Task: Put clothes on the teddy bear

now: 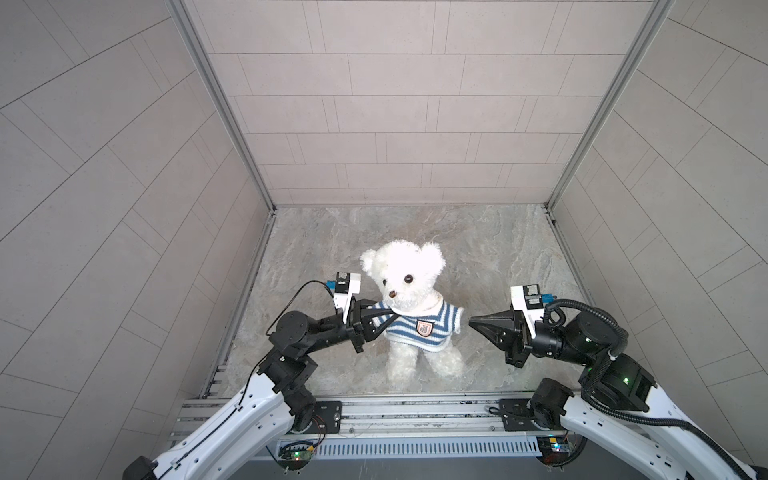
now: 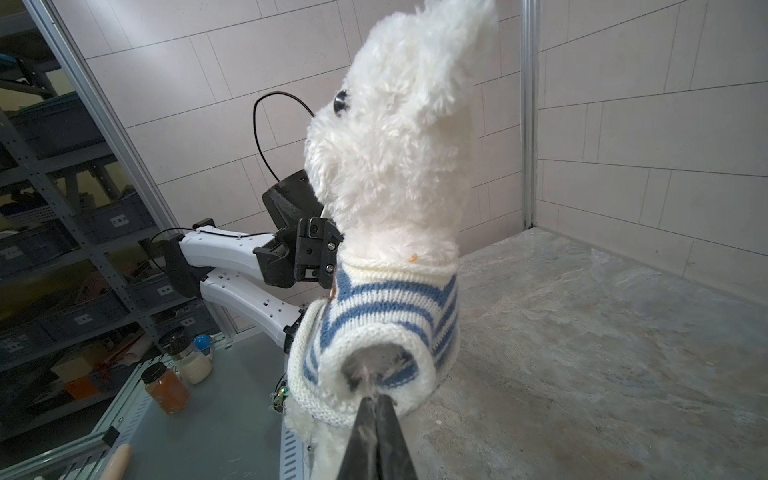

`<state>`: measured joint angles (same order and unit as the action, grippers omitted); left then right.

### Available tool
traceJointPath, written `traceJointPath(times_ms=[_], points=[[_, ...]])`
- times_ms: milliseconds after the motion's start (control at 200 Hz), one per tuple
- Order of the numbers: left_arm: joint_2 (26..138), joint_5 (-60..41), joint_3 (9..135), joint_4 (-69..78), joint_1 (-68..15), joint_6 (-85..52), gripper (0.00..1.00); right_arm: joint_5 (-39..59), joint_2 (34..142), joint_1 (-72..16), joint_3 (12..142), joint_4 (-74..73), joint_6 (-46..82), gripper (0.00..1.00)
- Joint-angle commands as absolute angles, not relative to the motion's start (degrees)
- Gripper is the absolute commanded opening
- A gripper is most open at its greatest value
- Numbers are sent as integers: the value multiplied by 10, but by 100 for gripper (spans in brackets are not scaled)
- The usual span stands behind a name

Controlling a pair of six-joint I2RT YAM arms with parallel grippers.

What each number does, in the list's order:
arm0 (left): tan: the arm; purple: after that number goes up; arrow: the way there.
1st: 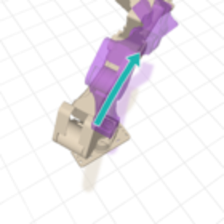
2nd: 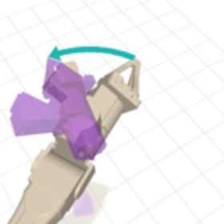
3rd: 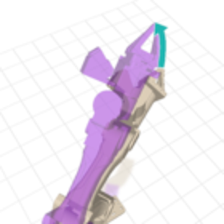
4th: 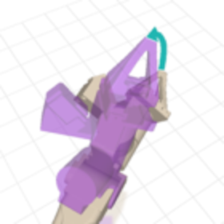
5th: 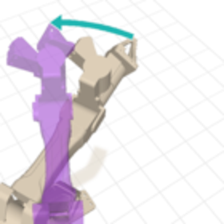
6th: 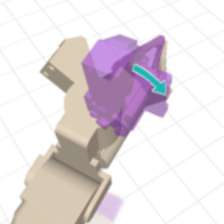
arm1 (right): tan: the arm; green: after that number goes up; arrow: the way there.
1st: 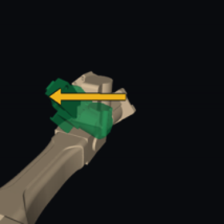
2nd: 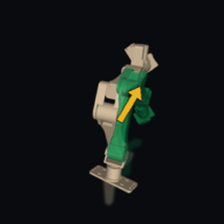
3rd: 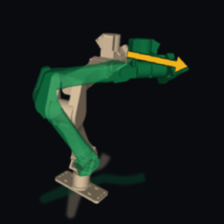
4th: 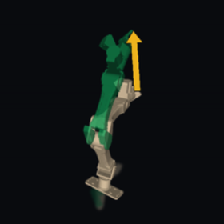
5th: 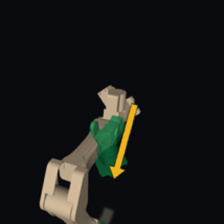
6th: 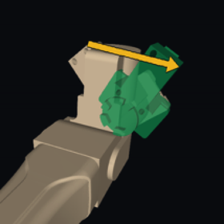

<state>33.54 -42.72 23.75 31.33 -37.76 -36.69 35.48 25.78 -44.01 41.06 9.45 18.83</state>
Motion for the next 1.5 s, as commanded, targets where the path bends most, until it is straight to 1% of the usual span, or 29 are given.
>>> traceJointPath(times_ms=[0, 390, 466, 541, 591, 661, 721, 881, 1056, 1292, 1352, 1447, 1497], points=[[334, -439, 248, 353, -375, -375, 0, 349, 265, -455, 413, 70, 169, 0], [336, -455, 241, 376, -376, -390, 0, 271, 327, -519, 422, 50, 145, 0], [334, -457, 240, 376, -376, -391, 0, 255, 335, -536, 426, 53, 137, 8], [332, -459, 238, 377, -376, -391, 0, 251, 341, -549, 429, 49, 135, 23], [331, -460, 236, 377, -376, -391, 0, 251, 345, -556, 431, 44, 135, 32], [330, -460, 233, 377, -376, -391, 0, 246, 351, -567, 435, 41, 133, 38], [330, -460, 232, 376, -376, -390, 0, 237, 355, -582, 438, 39, 127, 42], [324, -449, 230, 353, -376, -378, 0, 216, 364, -611, 442, 27, 117, 43], [318, -432, 232, 321, -377, -360, 0, 193, 354, -623, 436, 1, 120, 34], [318, -422, 233, 300, -376, -344, 0, 176, 348, -630, 431, -3, 120, 29], [318, -421, 233, 296, -376, -341, 0, 176, 347, -631, 429, -7, 123, 30], [318, -421, 235, 291, -376, -336, 0, 166, 347, -631, 426, -13, 127, 41], [318, -420, 235, 291, -377, -336, 0, 159, 351, -631, 426, -12, 127, 44]])
